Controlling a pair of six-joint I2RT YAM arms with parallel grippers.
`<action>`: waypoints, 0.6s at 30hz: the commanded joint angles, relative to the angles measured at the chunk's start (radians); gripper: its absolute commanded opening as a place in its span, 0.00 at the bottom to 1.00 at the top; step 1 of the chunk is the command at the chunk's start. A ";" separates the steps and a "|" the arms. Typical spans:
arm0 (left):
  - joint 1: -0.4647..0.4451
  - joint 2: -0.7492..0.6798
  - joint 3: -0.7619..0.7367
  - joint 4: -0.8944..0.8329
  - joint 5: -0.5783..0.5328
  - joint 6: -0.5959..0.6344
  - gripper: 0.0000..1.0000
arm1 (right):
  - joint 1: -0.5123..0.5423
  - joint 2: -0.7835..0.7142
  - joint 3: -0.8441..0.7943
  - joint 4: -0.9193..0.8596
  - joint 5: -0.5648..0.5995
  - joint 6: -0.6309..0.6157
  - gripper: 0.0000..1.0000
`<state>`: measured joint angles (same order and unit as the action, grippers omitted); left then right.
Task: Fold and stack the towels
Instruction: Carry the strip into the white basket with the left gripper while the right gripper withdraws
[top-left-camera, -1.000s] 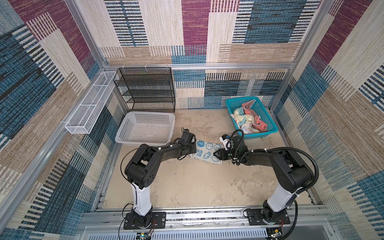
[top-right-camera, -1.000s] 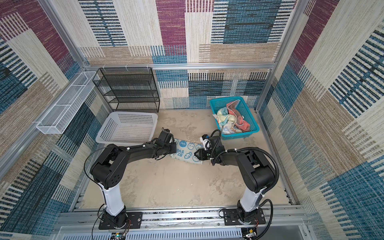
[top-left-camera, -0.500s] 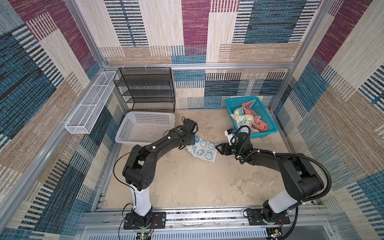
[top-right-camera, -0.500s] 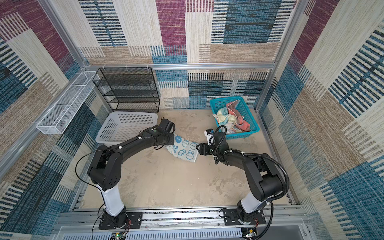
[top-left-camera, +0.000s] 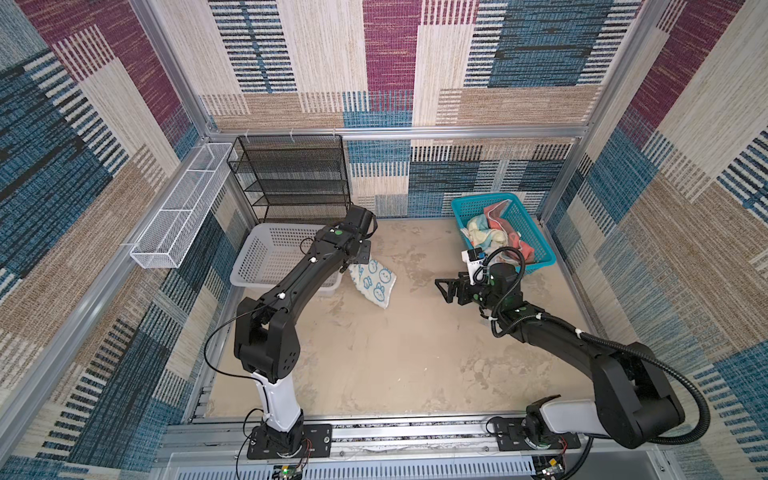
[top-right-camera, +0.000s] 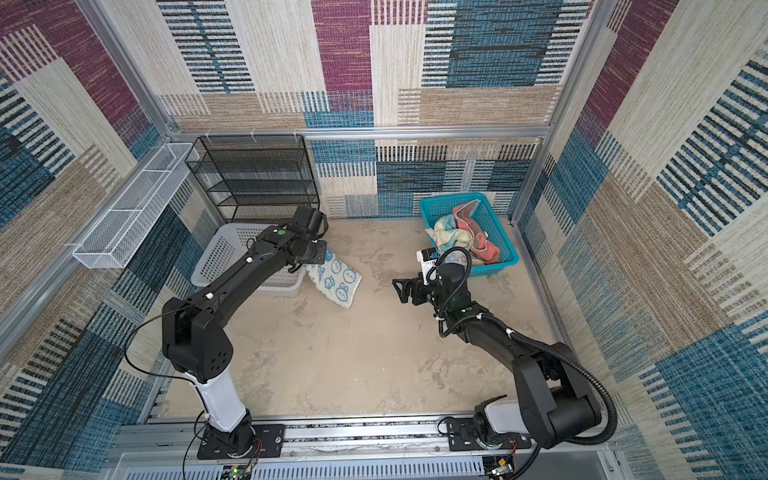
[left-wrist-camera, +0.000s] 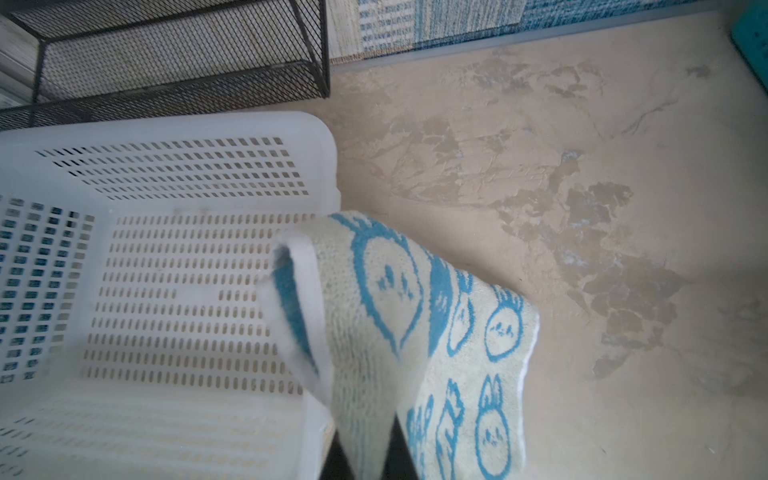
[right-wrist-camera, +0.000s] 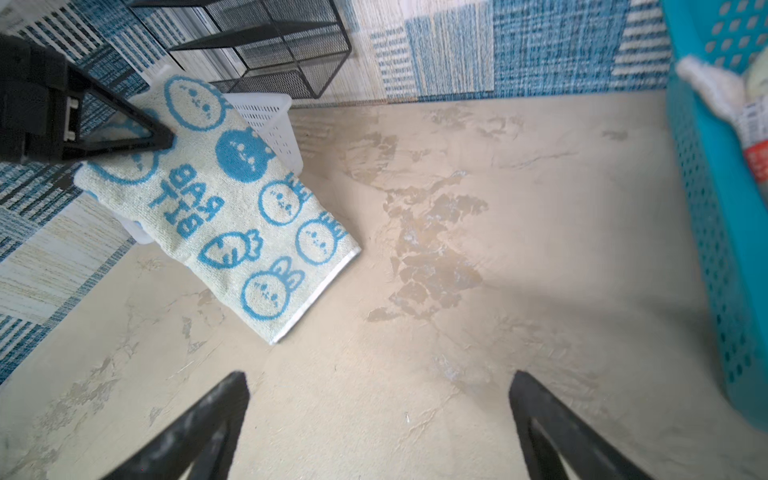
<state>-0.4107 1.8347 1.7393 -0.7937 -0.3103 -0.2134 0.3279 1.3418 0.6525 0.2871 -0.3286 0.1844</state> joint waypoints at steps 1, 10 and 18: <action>0.046 0.001 0.071 -0.105 -0.020 0.076 0.00 | 0.002 -0.019 -0.009 0.027 0.025 -0.040 1.00; 0.209 0.014 0.168 -0.142 0.012 0.117 0.00 | 0.002 -0.009 -0.010 0.030 0.004 -0.056 1.00; 0.298 0.034 0.184 -0.136 -0.061 0.146 0.00 | 0.002 0.007 -0.007 0.022 0.008 -0.065 1.00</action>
<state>-0.1337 1.8622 1.9148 -0.9188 -0.3161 -0.1009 0.3283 1.3441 0.6388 0.2897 -0.3153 0.1295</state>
